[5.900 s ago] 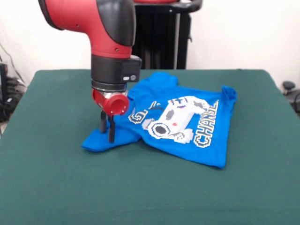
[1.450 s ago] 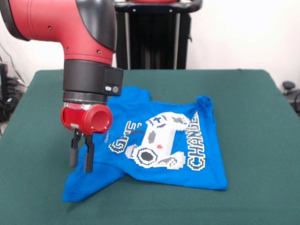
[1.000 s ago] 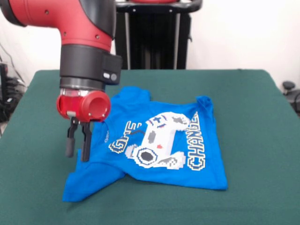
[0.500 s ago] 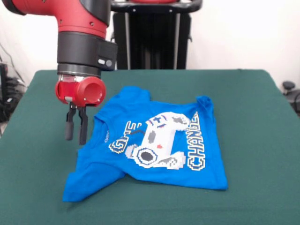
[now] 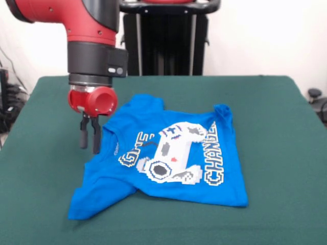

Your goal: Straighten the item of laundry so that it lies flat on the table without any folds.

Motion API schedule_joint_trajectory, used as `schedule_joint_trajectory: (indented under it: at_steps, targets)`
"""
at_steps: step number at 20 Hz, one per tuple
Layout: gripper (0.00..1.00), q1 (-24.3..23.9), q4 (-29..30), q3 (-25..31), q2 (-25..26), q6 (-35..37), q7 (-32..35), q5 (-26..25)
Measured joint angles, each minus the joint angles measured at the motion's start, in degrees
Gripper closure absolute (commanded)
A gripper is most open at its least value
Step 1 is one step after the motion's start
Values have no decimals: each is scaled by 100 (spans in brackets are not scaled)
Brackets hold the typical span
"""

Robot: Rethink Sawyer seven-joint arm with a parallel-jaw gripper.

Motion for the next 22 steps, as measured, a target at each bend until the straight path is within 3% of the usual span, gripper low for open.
schedule_joint_trajectory:
  at_steps: [22]
  targets:
    - [0,-167,379,321,232,-2,0,-201]
